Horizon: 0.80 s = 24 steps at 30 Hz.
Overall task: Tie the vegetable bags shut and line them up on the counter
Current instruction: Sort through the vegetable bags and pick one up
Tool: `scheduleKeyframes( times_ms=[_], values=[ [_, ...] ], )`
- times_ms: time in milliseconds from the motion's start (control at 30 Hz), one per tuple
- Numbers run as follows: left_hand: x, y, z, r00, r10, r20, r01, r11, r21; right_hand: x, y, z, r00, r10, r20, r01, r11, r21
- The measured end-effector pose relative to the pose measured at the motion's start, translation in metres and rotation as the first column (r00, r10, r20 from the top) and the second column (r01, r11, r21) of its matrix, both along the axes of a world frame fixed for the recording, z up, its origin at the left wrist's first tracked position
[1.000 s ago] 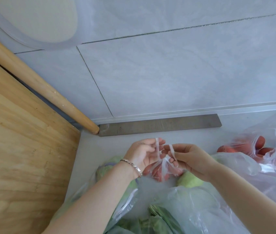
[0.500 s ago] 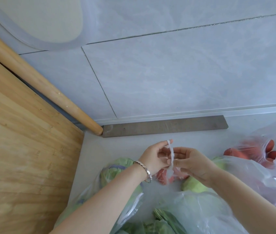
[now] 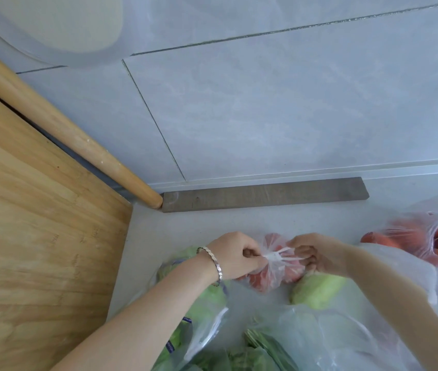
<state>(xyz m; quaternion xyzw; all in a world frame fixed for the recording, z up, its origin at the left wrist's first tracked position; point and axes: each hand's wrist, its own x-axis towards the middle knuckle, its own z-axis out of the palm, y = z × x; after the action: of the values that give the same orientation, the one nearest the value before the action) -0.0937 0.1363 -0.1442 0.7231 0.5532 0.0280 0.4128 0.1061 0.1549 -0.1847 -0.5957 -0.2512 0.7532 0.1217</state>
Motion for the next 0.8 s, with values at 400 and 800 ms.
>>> scheduleKeyframes(
  times_ms=[400, 800],
  values=[
    [-0.015, -0.005, -0.021, 0.954, -0.250, -0.166, 0.291, 0.907, 0.305, -0.036, 0.014, -0.017, 0.778, -0.426, 0.461, 0.219, 0.872, 0.437],
    [-0.060, -0.027, 0.026, 0.946, 0.099, -0.309, -0.106, 0.994, -0.007, -0.044, -0.039, -0.008, 0.238, 0.301, 0.923, -0.918, 0.380, 0.113]
  ],
)
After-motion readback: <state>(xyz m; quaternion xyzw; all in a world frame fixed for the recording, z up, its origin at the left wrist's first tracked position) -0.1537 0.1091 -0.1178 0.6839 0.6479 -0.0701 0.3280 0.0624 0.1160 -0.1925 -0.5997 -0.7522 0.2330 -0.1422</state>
